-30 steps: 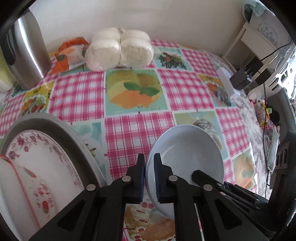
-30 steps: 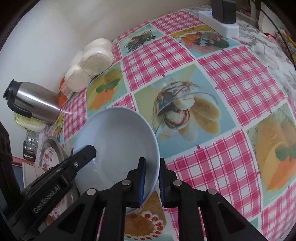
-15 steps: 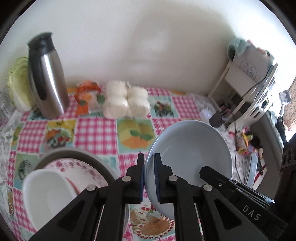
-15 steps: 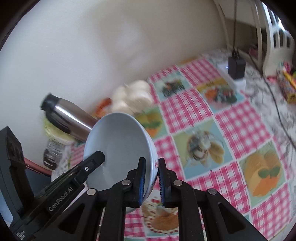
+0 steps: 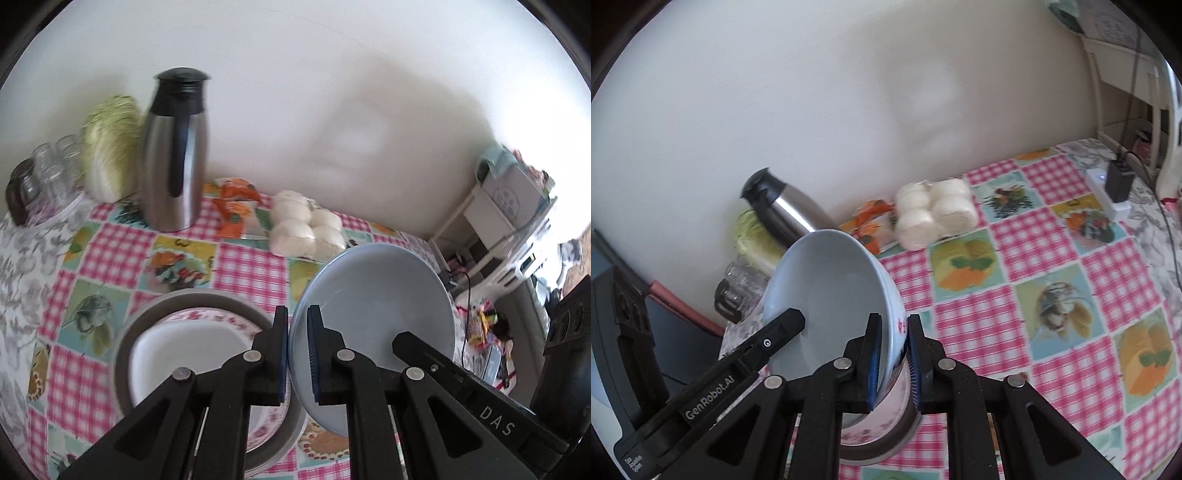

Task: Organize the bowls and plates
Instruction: 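Carry the round bowl over the steel basin with the right gripper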

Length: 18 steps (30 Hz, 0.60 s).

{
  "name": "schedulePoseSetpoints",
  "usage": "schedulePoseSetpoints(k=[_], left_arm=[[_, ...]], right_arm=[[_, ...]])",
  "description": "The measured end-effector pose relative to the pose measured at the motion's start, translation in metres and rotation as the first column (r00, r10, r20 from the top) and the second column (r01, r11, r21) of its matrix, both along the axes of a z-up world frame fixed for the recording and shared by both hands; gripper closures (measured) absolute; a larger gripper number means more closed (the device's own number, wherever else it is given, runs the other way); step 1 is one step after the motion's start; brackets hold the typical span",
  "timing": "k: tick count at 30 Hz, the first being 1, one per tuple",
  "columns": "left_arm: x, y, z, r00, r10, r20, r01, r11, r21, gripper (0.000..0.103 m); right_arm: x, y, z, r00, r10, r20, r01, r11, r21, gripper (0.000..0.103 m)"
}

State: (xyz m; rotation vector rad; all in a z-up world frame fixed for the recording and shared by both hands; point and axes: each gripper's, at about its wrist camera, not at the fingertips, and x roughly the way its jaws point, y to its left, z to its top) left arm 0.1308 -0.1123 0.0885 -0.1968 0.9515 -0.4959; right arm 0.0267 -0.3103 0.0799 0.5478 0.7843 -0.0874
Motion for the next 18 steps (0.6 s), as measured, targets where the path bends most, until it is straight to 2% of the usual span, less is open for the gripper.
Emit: schedulePoseSetpoints(k=[6,18], left_arm=[[-0.002,0.038,0.004,0.997,0.075,-0.003,-0.075,0.997,-0.021,0.093],[-0.006,0.093,-0.002,0.985,0.173,-0.014,-0.173,0.985,-0.002,0.093]], right_arm=[[0.009,0.037,0.001,0.998,0.067,-0.001,-0.067,0.998,-0.018,0.088],[0.018,0.1,-0.002,0.985,0.17,-0.015,-0.17,0.984,-0.058,0.087]])
